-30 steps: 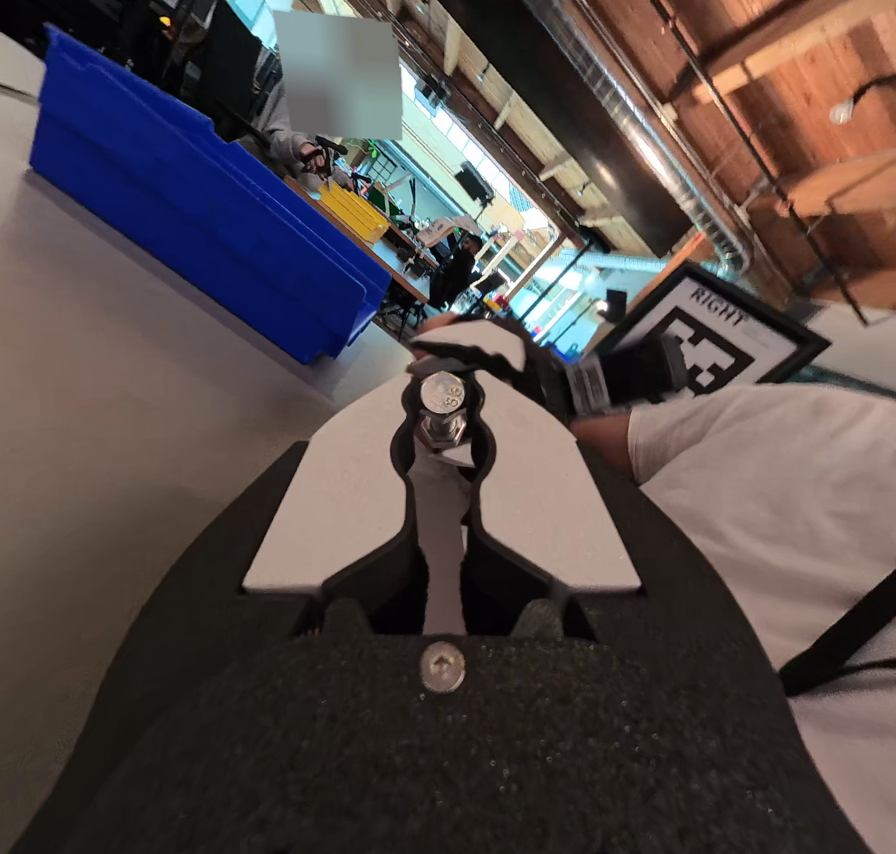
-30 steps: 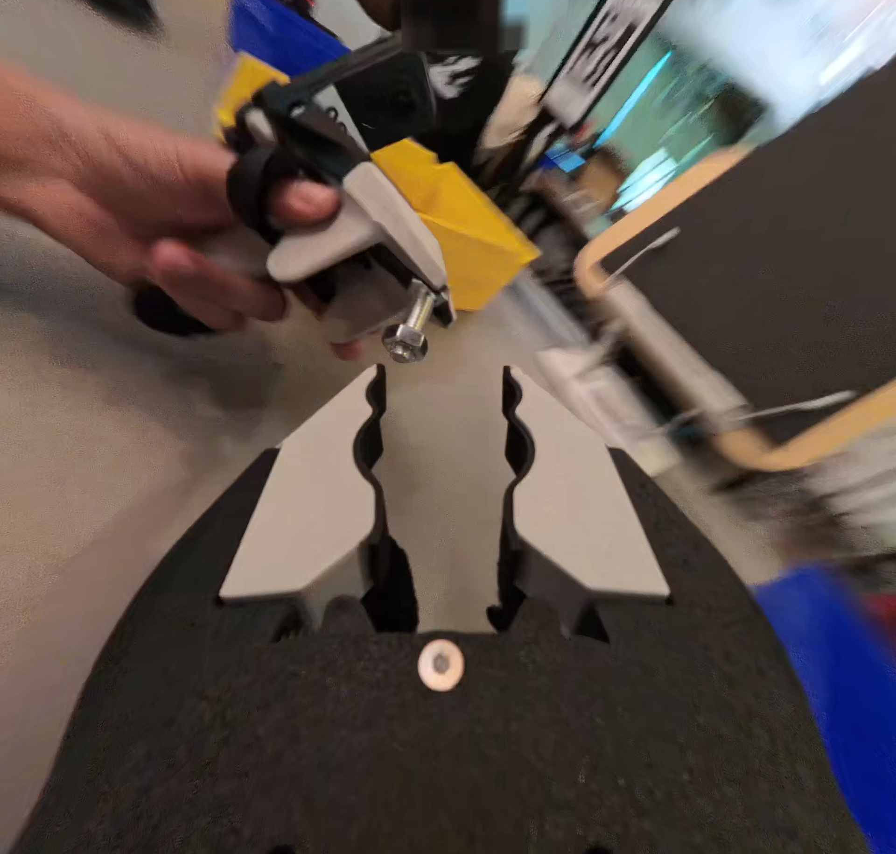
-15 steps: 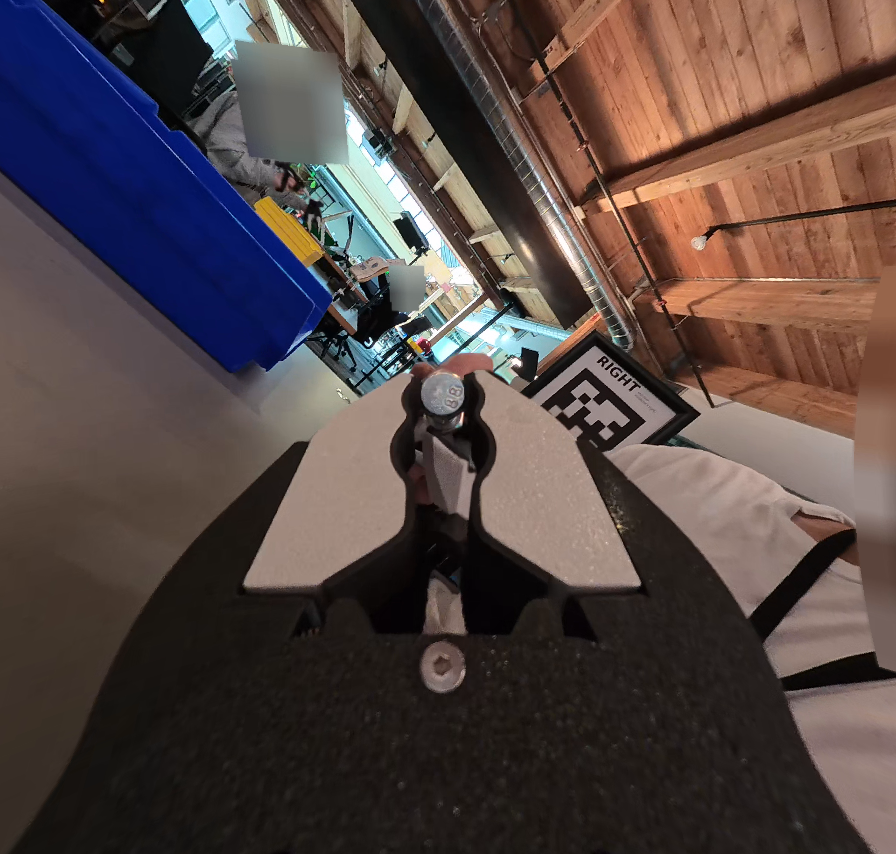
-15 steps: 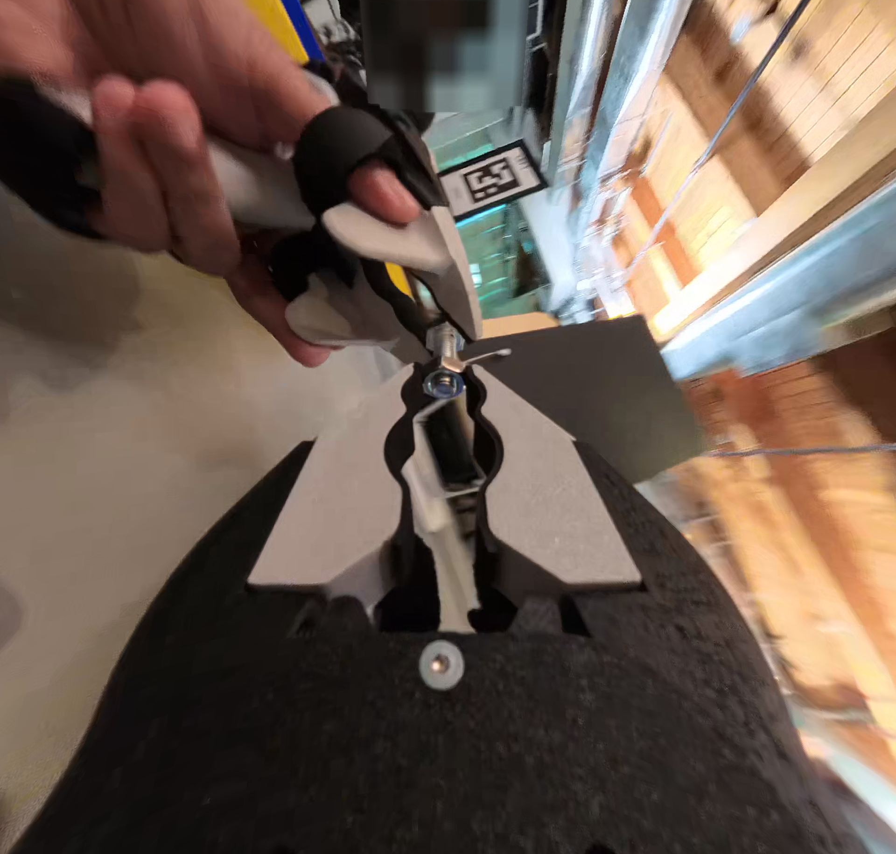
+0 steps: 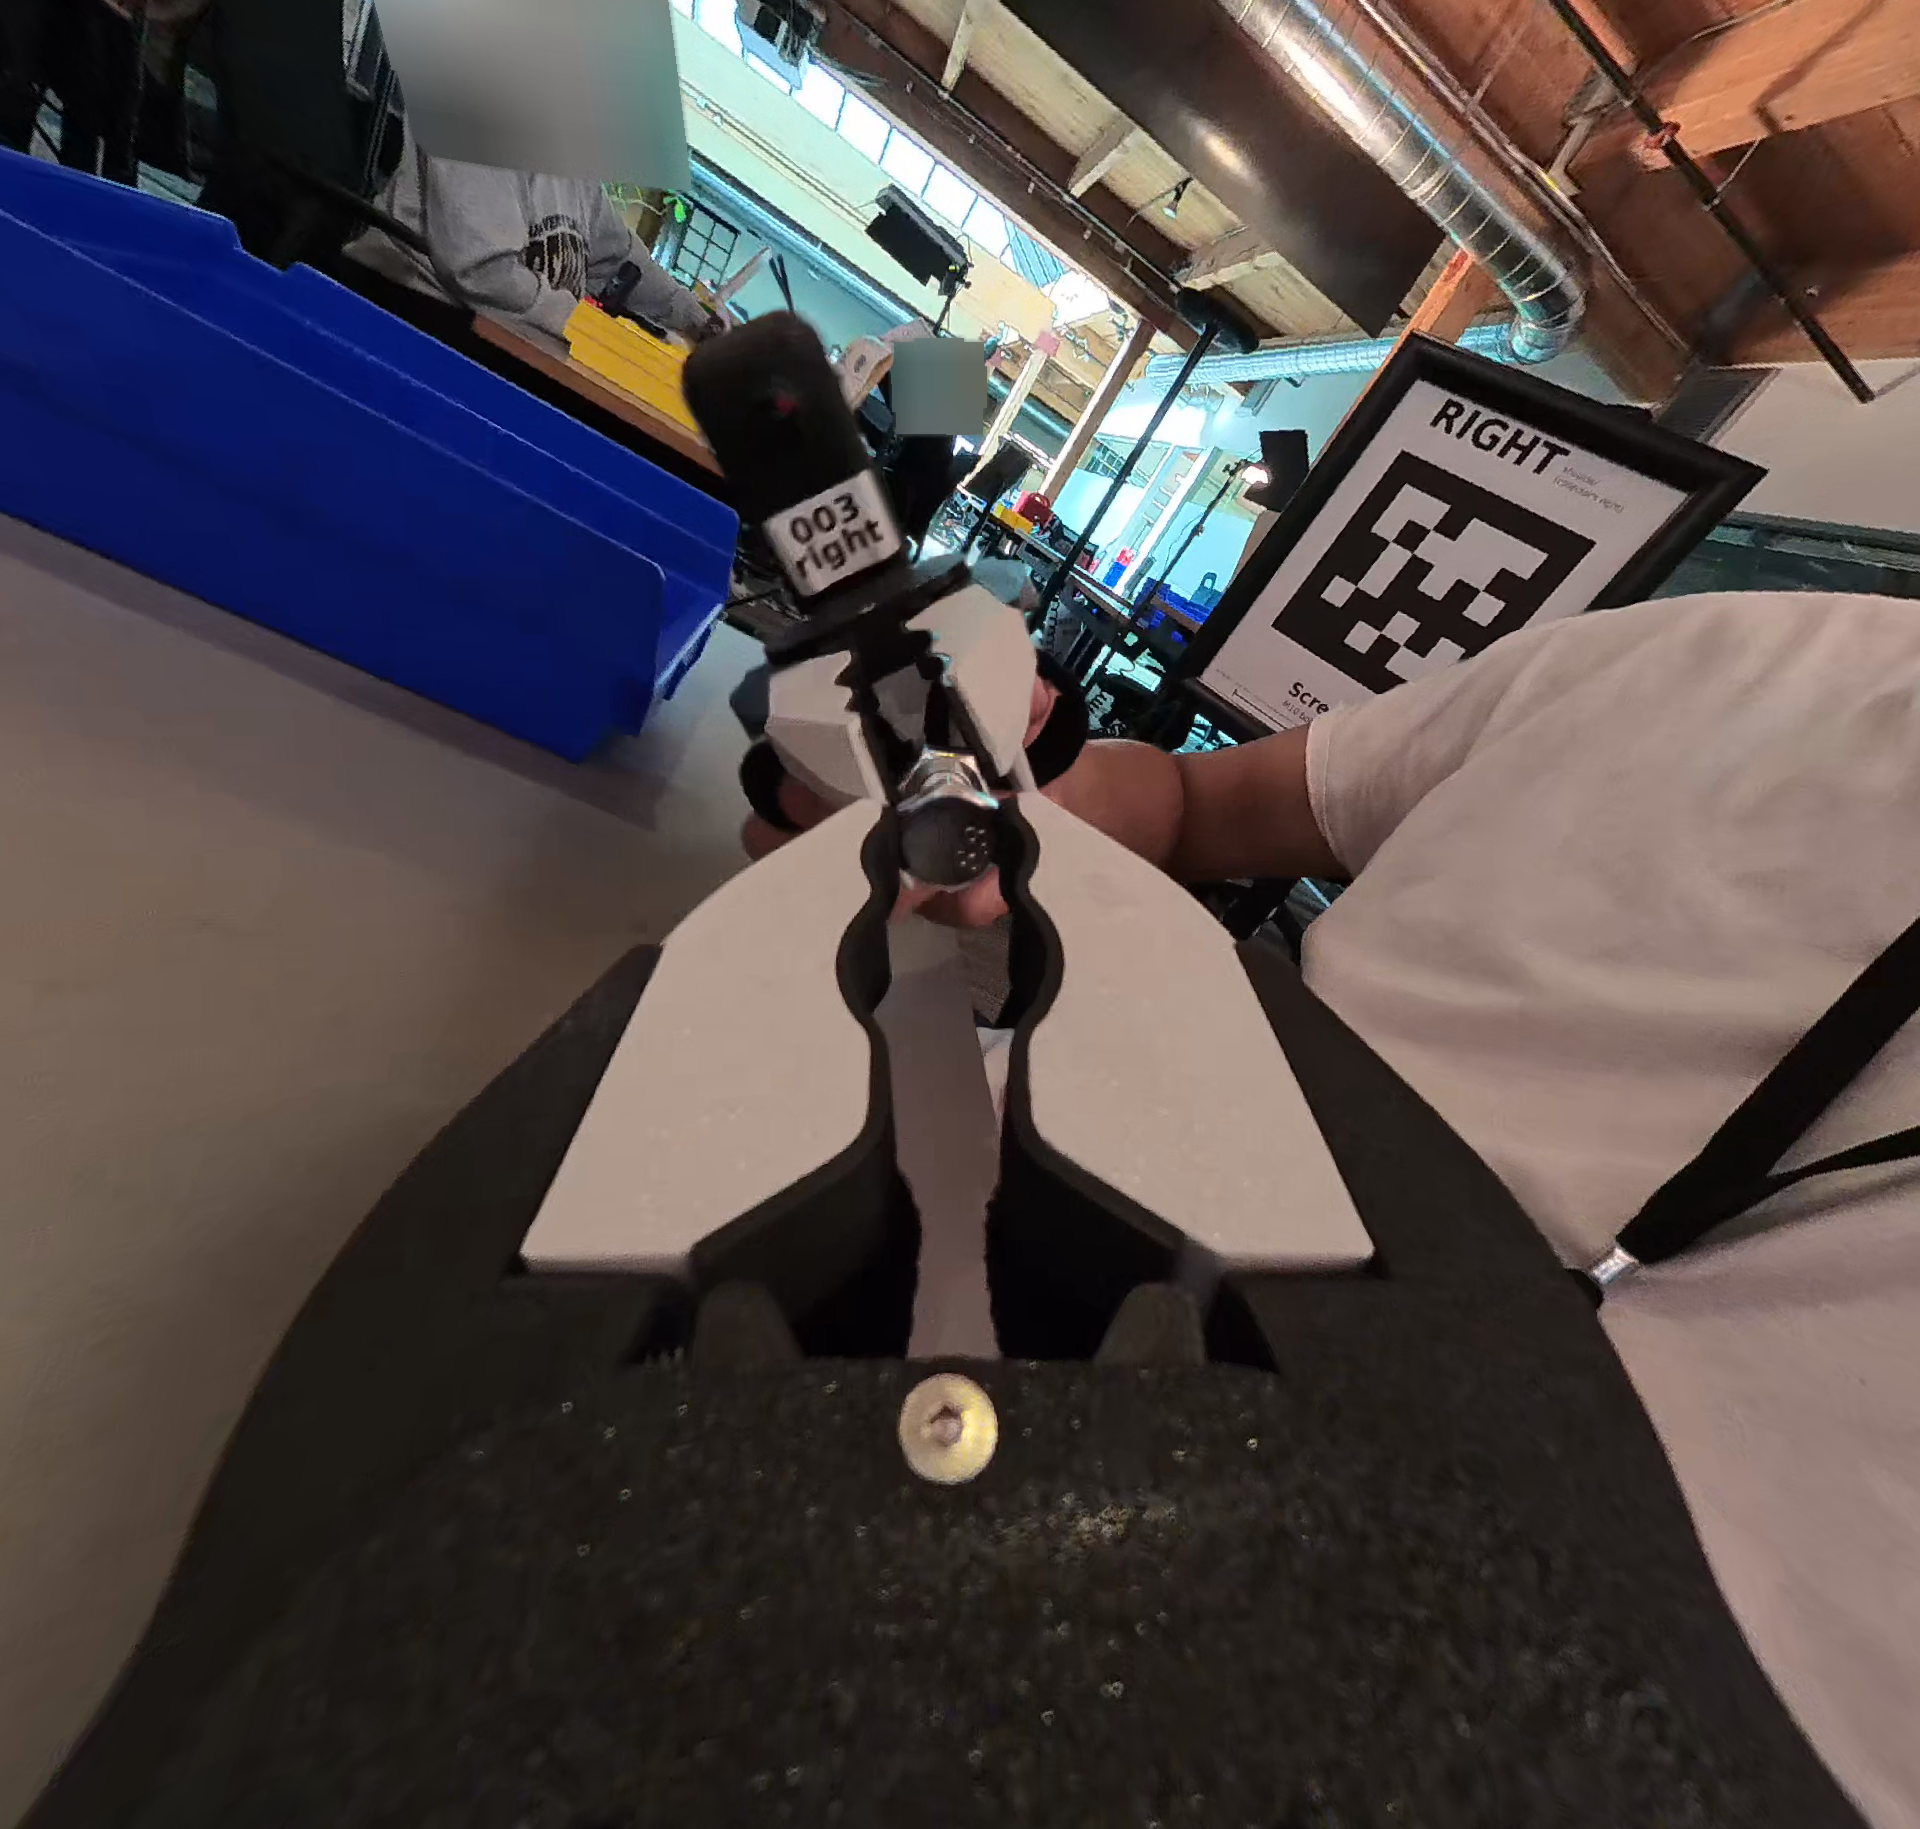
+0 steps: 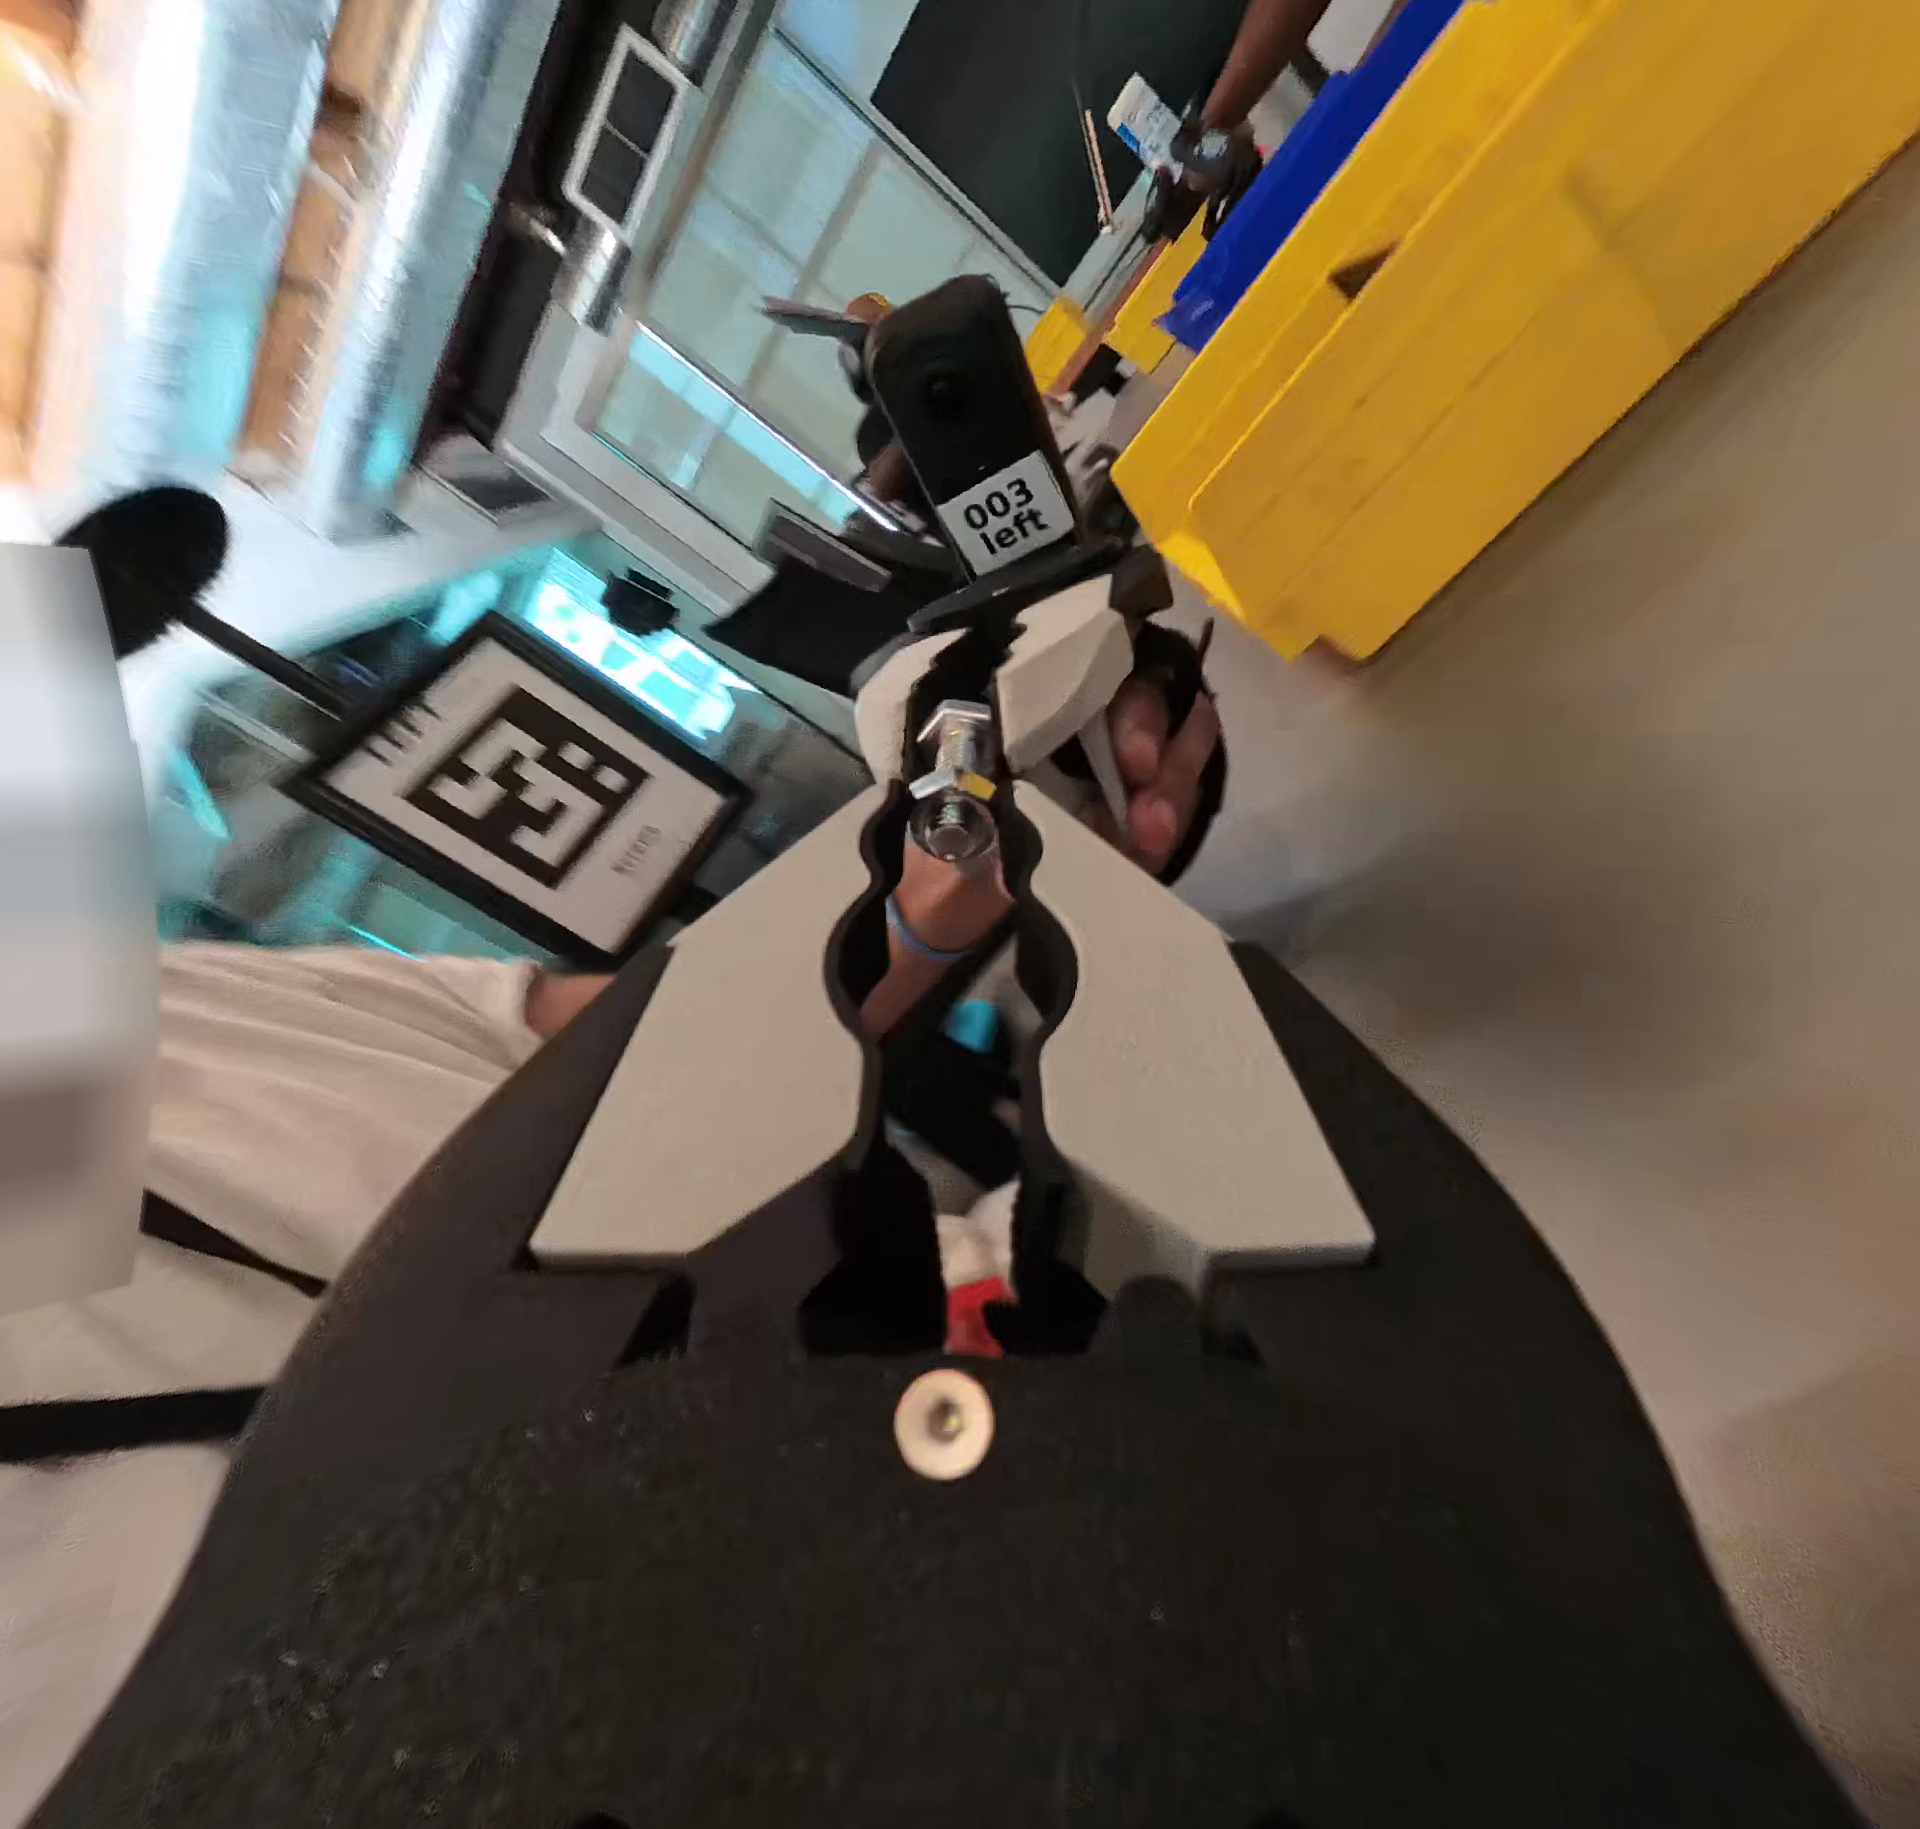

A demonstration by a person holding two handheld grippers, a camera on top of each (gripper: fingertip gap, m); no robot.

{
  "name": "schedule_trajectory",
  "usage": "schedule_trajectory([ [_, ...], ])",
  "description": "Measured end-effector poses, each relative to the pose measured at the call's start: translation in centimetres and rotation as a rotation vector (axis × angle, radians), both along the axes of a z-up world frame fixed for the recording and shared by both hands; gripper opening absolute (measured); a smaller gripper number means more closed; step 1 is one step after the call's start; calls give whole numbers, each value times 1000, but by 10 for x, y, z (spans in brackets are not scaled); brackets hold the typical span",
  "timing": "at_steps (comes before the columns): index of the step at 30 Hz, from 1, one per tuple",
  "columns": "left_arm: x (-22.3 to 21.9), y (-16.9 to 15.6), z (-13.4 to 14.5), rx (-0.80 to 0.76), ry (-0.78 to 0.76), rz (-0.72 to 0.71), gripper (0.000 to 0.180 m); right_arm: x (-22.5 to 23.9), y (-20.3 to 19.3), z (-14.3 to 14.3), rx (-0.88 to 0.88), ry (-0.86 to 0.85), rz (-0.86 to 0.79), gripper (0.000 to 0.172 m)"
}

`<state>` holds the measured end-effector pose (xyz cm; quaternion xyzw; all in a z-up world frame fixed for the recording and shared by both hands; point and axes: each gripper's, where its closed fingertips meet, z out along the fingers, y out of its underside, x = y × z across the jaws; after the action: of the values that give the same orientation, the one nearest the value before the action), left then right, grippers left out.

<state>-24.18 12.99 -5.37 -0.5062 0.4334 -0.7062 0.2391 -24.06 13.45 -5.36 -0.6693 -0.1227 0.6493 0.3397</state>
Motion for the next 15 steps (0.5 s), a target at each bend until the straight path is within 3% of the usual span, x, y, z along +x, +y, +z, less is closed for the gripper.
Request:
schedule_trajectory([
  [4, 2, -1, -4, -4, 25, 0, 17, 15, 2, -10, 454, -379, -115, 37],
  [10, 4, 9, -8, -125, 43, 18, 17, 35, 9, -15, 1378, -1151, -406, 43],
  [12, 5, 10, -7, -178, 35, 9, 17, 27, 2, -18, 1615, -1303, -434, 45],
  [15, 7, 4, -9, -218, 47, -25, 17, 19, -1, -19, 1754, -1370, -481, 48],
])
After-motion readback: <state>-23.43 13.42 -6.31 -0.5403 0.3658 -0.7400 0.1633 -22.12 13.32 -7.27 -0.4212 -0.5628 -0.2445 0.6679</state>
